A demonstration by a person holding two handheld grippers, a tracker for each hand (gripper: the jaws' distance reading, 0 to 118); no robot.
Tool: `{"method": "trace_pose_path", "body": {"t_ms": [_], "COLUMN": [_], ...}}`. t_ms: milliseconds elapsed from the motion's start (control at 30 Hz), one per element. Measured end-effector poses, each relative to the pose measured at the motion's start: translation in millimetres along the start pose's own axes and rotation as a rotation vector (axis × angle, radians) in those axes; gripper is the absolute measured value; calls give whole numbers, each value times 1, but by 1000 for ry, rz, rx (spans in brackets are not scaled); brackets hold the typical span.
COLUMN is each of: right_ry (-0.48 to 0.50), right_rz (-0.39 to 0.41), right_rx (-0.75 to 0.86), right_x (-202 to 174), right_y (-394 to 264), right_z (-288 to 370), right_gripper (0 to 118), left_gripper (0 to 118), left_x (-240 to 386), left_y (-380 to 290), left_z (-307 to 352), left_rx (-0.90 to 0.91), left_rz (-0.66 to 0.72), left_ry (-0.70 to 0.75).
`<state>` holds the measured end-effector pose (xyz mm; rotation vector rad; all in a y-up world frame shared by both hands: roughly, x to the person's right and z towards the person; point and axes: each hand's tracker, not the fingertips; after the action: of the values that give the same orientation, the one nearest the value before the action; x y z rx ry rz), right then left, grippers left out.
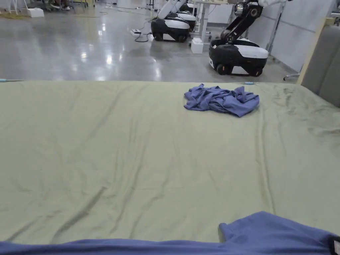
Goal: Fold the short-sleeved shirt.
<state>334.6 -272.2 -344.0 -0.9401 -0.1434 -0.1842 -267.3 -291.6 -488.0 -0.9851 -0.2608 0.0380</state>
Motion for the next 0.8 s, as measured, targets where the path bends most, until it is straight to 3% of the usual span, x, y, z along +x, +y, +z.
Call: {"method": "trace_pose_path", "body": {"t_ms": [167,467,500,567,600,633,667,733,767,800], "right_ry": [-32,-77,-78,-92,-115,-111,-77,-40,-32,-19], "right_rz": [-73,-75,-68,-28,-15,-5,0,-4,-7,-10], "right_rx": [-123,-148,-135,-88,-74,-37,33,133,153,163], "right_x": [11,6,5,-3,-6,-9,-12,-22,-28,-35], "right_y": [-30,-51,-52,-52,-51,-50,-50,-50,-50,-51], "right_z": [-33,-65,-67,-55,-46,-31,-13,15,24,31], "right_gripper": [6,6,10,52,77,97,99,99,98,95], "left_gripper": [5,5,5,20,48,95,102,98,90,70], "left_x": [-5,-7,-7,-8,-9,-10,-10,-8,-5,1], "left_y": [-29,-41,-43,-50,-53,-56,-60,-65,-68,-71], "left_z": [-30,-52,-52,-43,-35,-24,-10,19,32,45], "left_rx": [-80,-103,-88,-40,-20,-24,-26,34,79,115], "left_rz": [31,45,38,58,99,134,153,152,132,105], "left_ry": [16,31,27,8,-42,-59,-62,-62,-62,-59]}}
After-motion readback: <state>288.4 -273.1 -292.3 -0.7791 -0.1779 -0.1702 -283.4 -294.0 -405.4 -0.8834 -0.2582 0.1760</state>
